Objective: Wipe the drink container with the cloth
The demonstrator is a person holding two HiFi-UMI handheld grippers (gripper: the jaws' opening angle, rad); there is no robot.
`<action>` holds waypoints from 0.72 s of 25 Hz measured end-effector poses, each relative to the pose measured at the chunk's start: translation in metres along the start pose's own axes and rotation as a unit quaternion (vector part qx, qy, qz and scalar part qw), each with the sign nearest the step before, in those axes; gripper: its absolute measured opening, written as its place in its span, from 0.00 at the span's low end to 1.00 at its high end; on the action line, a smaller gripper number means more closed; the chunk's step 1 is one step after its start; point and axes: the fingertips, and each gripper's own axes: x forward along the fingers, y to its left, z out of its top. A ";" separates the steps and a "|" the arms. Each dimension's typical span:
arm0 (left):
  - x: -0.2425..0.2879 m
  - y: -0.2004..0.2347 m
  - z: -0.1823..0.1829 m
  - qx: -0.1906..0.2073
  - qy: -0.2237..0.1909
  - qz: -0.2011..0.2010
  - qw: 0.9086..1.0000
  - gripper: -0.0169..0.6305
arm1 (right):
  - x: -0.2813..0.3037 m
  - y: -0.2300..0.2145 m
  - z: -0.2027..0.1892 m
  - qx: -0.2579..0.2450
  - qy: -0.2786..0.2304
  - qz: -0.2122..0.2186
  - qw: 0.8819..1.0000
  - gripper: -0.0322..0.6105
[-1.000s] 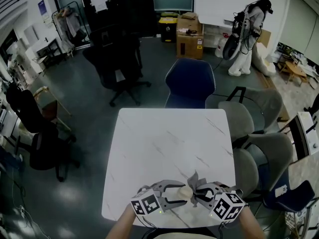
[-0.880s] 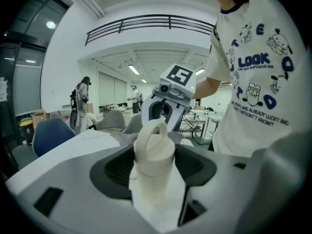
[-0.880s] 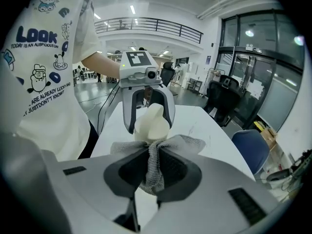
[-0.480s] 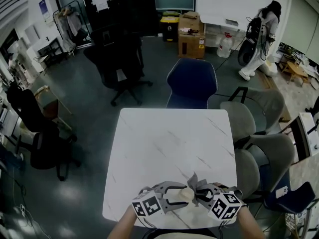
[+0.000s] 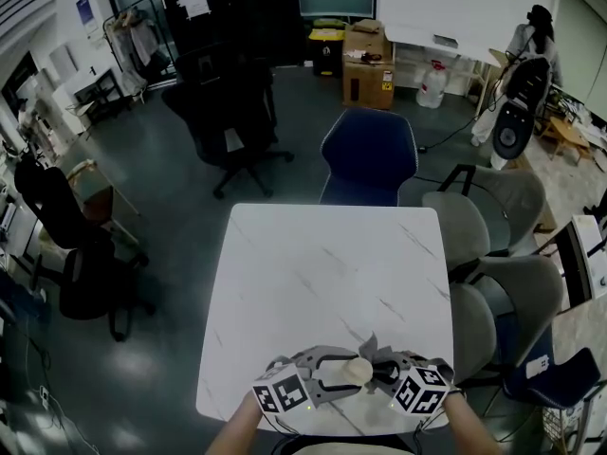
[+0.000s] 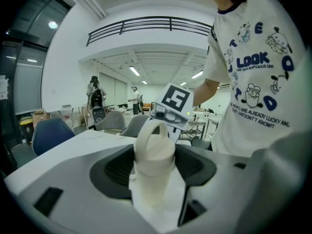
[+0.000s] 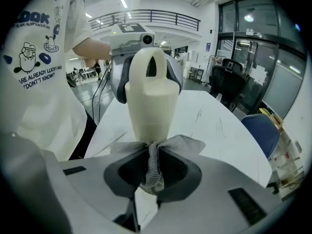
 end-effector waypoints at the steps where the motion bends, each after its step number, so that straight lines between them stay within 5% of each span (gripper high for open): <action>1: 0.000 0.000 0.000 -0.001 -0.002 0.000 1.000 0.44 | 0.004 0.000 -0.003 0.004 0.002 0.001 1.000 0.12; 18: 0.000 0.002 0.008 -0.003 -0.016 0.007 1.000 0.44 | 0.051 0.009 -0.037 0.082 0.034 -0.017 0.996 0.12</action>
